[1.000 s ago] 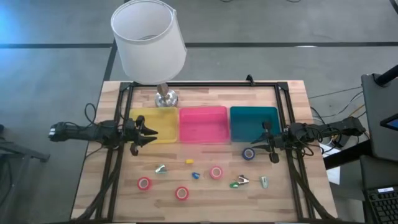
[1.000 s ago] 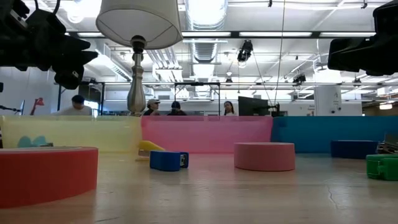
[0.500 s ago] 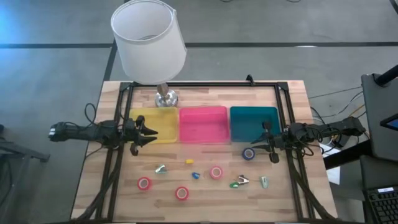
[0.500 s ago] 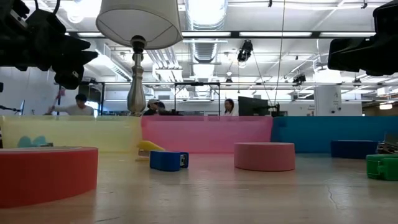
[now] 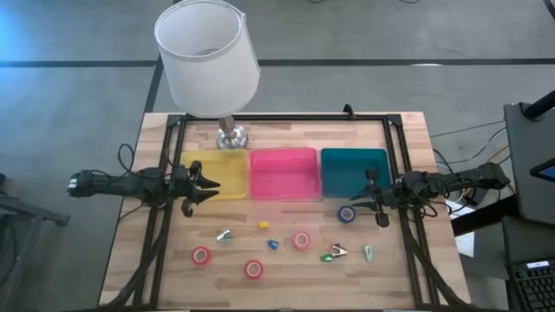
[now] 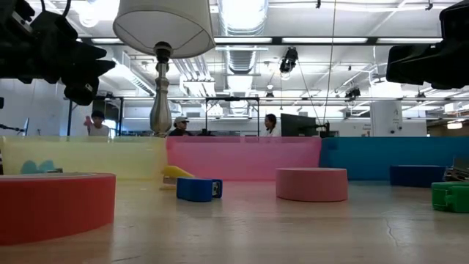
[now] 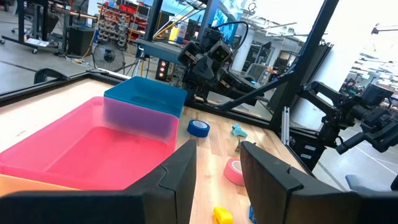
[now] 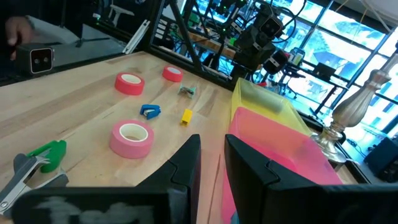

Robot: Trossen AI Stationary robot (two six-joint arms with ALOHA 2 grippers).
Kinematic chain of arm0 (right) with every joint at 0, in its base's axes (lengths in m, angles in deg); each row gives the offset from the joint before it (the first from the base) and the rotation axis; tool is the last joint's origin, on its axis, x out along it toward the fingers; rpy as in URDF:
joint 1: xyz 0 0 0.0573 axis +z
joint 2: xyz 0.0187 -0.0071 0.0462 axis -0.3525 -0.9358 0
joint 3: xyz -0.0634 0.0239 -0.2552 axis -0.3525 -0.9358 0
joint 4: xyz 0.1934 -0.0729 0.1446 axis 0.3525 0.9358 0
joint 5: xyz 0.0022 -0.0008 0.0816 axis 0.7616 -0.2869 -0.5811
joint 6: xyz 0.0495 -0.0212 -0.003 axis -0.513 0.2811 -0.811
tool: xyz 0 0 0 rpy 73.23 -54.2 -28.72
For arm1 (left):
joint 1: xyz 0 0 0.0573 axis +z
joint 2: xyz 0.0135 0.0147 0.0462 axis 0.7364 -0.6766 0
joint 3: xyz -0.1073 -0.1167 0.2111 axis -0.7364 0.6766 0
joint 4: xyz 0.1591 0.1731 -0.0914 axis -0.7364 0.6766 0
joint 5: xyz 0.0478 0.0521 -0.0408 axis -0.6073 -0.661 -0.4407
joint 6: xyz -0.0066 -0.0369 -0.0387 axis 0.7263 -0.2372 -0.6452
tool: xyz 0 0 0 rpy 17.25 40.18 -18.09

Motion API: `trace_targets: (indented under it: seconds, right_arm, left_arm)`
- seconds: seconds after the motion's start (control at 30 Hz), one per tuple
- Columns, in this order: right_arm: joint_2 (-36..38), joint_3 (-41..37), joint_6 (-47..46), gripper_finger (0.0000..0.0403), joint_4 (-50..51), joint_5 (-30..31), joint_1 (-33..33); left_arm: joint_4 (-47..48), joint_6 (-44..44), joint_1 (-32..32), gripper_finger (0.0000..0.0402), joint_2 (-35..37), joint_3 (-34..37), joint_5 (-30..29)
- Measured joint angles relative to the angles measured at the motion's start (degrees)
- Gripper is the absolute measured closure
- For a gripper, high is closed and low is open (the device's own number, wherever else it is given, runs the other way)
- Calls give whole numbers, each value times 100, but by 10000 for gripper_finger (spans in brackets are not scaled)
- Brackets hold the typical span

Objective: Pick and place Stapler, Stapler remover, tape

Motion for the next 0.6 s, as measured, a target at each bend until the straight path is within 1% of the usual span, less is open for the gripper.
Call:
trace_targets:
  seconds: [0.53, 0.6]
  right_arm:
    - [-1, 1, 0, 335, 2, 0, 2]
    - [-2, 0, 0, 335, 0, 0, 2]
  left_arm:
    - [1, -6, 0, 273, -2, -1, 1]
    - [-4, -189, 1, 273, 0, 0, 1]
